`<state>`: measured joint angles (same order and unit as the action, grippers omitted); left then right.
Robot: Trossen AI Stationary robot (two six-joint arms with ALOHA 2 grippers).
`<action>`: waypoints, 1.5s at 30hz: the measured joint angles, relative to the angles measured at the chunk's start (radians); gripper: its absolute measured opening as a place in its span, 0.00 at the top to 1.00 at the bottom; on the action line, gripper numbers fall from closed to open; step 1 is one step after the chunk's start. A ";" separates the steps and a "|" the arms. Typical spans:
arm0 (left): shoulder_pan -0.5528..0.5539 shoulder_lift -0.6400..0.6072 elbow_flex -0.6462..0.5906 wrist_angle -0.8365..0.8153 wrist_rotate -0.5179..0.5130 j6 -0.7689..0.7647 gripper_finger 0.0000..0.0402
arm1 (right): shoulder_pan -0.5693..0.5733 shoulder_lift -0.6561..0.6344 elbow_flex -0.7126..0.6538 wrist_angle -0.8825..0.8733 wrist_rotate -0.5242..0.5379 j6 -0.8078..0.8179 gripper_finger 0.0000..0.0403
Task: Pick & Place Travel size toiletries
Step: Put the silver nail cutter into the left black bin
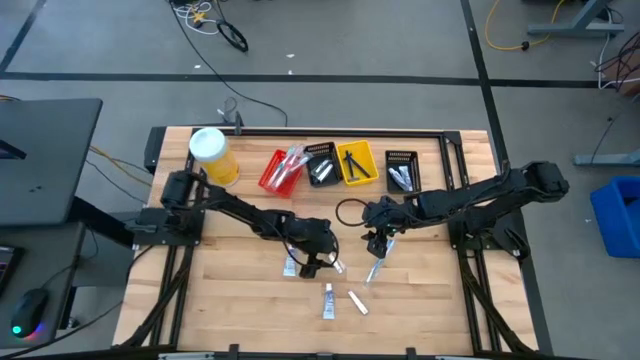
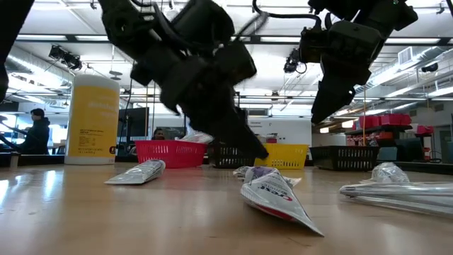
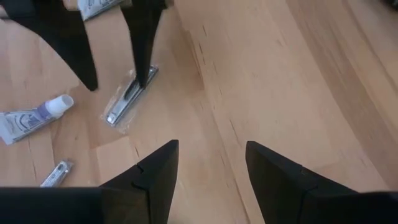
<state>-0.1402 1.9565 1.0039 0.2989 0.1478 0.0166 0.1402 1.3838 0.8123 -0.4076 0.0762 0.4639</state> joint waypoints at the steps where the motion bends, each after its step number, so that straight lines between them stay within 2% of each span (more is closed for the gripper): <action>1: 0.000 0.016 0.007 0.003 0.000 0.000 0.41 | 0.000 0.000 0.000 0.000 0.000 0.000 0.52; 13: 0.001 0.068 0.011 -0.044 -0.052 0.017 0.42 | 0.000 0.000 0.000 -0.001 0.000 0.000 0.52; 20: 0.002 0.070 0.011 -0.058 -0.081 0.022 0.61 | 0.000 0.000 0.000 -0.006 0.001 0.000 0.53; 25: 0.002 0.071 0.010 -0.050 -0.087 -0.036 0.73 | 0.000 0.000 0.000 -0.022 0.001 -0.008 0.53; 32: 0.001 0.065 0.008 -0.052 -0.120 -0.076 0.82 | 0.000 0.000 0.000 -0.110 0.016 0.010 0.50; 39: 0.007 -0.018 0.000 -0.104 -0.268 -0.153 0.82 | -0.002 0.000 0.000 -0.198 0.064 0.050 0.51; 45: 0.055 -0.143 0.003 -0.187 -0.485 -0.298 0.84 | -0.001 0.000 0.000 -0.206 0.081 0.052 0.52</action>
<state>-0.0848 1.8133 1.0073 0.1124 -0.3373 -0.2810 0.1390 1.3834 0.8121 -0.6132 0.1569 0.5161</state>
